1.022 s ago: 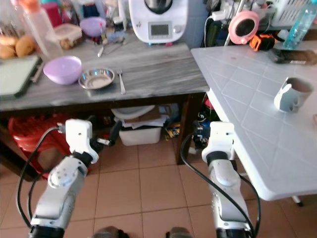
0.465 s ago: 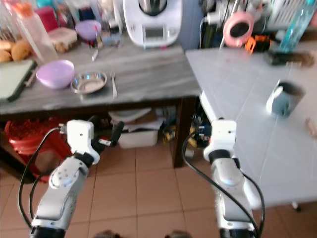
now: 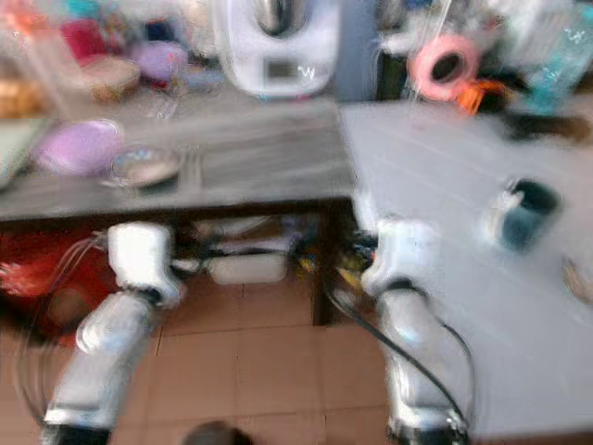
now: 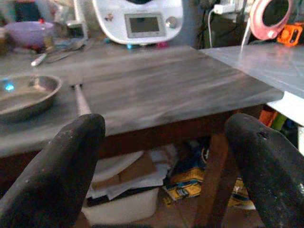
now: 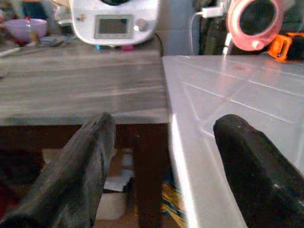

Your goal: Setting the table

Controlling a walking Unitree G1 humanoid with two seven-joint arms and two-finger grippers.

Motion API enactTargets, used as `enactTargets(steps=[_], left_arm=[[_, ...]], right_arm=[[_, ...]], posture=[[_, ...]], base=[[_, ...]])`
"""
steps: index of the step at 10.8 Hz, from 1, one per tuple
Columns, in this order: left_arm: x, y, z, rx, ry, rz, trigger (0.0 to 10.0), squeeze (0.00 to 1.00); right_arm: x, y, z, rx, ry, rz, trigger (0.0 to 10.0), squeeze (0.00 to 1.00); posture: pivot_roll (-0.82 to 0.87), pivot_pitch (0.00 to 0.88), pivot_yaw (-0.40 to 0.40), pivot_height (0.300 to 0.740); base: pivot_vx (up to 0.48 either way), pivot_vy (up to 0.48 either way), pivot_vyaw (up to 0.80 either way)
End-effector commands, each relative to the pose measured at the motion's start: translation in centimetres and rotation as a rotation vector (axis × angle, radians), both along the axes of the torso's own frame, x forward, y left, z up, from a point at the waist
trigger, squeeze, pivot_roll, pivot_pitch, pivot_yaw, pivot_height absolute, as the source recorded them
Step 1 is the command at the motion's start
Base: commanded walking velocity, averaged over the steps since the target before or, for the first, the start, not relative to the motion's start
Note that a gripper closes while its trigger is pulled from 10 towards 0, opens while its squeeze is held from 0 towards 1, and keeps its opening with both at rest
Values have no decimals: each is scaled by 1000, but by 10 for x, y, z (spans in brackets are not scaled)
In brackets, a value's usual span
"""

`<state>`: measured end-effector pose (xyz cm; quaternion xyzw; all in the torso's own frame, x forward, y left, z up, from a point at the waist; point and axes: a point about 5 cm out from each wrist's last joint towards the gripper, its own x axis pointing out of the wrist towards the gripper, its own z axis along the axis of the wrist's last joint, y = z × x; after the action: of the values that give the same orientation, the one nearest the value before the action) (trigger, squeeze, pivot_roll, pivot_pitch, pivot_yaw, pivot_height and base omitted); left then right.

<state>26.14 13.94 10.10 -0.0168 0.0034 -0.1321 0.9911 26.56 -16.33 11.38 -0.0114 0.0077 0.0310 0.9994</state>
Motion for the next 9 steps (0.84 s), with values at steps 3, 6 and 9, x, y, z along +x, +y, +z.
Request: enactTargets(steps=[3, 6, 9], left_arm=[[4, -4, 2, 7, 1, 32, 10000, 0], [6, 1, -2, 36, 25, 106, 10000, 0], [6, 2, -2, 44, 27, 106, 10000, 0]], right_arm=[[-1, -11, 1, -17, 2, -31, 10000, 0], [-1, -11, -1, -17, 9, -36, 10000, 0], [-2, -11, -2, -14, 13, -40, 10000, 0]], posture=[[-38, 0, 39, 740], [-37, 0, 40, 740], [-35, 0, 43, 740]], base=[[97, -90, 0], [0, 0, 0], [0, 0, 0]])
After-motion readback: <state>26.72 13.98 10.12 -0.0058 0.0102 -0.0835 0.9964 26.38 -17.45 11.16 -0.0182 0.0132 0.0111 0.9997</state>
